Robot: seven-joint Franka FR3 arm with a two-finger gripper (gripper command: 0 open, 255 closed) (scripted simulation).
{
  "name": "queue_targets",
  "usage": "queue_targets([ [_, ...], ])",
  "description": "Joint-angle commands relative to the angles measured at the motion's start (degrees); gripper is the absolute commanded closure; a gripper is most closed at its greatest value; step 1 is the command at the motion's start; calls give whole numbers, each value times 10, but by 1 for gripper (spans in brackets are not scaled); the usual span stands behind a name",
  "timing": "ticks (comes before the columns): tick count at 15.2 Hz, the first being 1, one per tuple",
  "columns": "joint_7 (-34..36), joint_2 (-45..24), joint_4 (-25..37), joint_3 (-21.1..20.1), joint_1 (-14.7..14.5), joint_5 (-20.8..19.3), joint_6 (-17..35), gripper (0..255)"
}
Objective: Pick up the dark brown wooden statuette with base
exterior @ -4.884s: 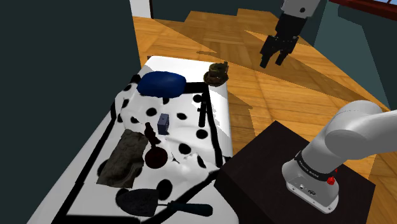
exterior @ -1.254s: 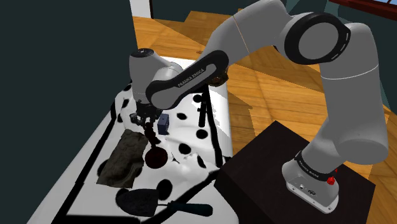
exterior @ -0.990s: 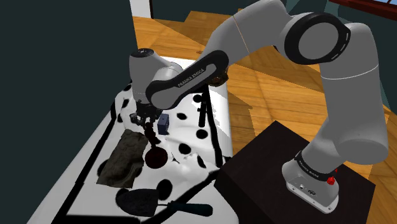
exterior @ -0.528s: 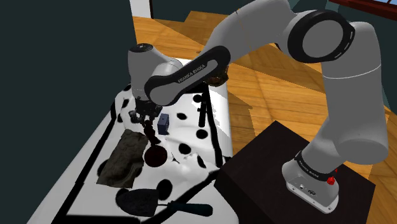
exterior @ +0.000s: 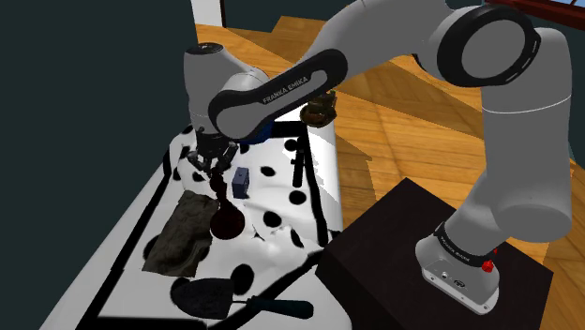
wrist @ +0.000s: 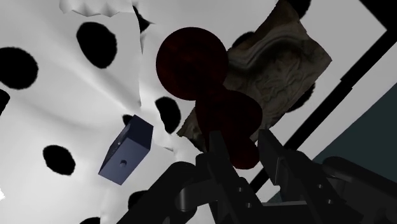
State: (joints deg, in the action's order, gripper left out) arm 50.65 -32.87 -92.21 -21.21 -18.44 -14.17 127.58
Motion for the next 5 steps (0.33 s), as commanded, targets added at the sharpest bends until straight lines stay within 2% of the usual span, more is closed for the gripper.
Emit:
queue_targets([
  [1, -2, 10, 2, -3, 2, 4, -11, 255],
  [5, -4, 17, 7, -5, 3, 7, -24, 255],
])
